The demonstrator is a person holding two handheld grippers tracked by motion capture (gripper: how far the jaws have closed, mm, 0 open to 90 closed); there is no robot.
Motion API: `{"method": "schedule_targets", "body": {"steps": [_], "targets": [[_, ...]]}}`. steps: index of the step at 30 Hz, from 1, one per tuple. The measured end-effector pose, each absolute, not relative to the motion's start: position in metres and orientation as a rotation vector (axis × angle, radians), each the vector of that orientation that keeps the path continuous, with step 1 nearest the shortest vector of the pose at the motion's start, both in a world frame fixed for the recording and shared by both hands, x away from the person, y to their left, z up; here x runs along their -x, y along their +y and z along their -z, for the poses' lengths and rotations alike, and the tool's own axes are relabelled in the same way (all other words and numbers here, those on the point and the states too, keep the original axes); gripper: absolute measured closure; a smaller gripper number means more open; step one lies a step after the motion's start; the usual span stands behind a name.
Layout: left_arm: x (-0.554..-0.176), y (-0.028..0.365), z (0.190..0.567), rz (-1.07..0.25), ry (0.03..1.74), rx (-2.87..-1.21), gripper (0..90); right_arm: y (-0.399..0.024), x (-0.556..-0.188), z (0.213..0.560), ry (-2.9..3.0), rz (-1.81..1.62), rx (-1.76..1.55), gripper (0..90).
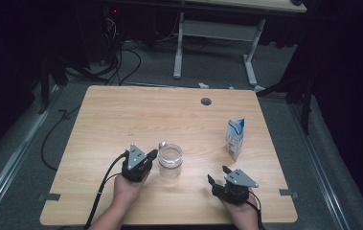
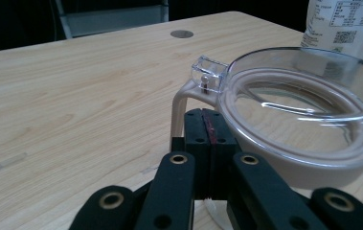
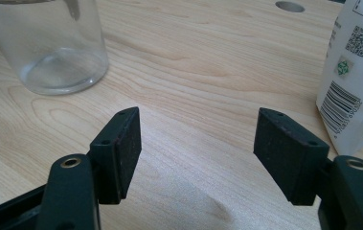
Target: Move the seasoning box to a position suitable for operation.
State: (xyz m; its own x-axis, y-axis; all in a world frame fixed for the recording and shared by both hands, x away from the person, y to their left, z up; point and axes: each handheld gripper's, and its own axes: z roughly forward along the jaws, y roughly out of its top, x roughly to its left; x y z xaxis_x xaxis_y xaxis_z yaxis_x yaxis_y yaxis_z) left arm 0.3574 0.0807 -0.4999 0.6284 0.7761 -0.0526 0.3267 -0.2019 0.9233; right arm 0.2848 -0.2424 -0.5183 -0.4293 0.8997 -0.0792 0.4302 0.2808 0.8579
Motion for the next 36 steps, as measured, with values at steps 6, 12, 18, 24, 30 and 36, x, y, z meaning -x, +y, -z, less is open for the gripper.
{"method": "schedule_targets", "body": {"steps": [6,12,18,24,30,36], "targets": [[-0.35,0.08,0.499,-0.53,0.887,-1.793,89.9,-0.244,-0.285,0.518,1.979,-1.066,-1.197,33.6],[-0.338,0.082,0.499,-0.519,0.883,-1.793,89.8,-0.243,-0.285,0.518,1.981,-1.062,-1.193,33.6],[-0.326,0.082,0.499,-0.513,0.868,-1.806,84.3,-0.242,-0.285,0.518,1.982,-1.06,-1.191,33.7],[-0.327,0.084,0.501,-0.514,0.872,-1.857,76.2,-0.243,-0.285,0.518,1.984,-1.058,-1.197,34.8],[-0.332,0.094,0.502,-0.463,0.881,-1.906,62.5,-0.246,-0.287,0.518,1.995,-1.069,-1.211,36.2],[-0.335,0.105,0.497,-0.486,0.927,-1.871,49.6,-0.246,-0.286,0.518,1.99,-1.078,-1.197,38.9]]}}
